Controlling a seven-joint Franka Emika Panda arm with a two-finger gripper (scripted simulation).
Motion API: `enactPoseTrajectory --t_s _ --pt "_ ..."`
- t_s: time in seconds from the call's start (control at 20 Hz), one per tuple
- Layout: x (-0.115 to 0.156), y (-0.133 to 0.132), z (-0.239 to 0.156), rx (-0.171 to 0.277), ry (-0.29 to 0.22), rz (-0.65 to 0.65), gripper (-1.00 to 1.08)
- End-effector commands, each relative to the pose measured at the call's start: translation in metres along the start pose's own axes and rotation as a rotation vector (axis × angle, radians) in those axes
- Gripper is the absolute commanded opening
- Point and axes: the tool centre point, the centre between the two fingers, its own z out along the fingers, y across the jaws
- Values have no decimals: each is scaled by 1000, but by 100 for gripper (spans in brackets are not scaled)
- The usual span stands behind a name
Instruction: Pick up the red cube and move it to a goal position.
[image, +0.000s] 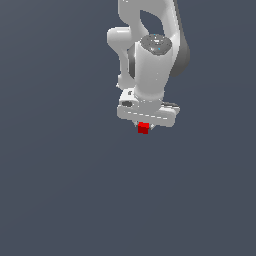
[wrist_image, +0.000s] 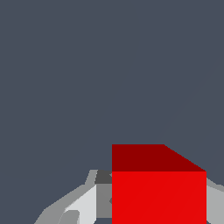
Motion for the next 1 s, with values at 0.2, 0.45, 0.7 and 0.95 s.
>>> enactPoseTrajectory --t_s 0.2,0.45,0.7,0.95 --pt "-15 2 -66 0 0 0 -100" --pt "-22 3 -102 0 0 0 -100" --pt "-25 3 -123 0 0 0 -100" --pt "-26 3 -129 0 0 0 -100"
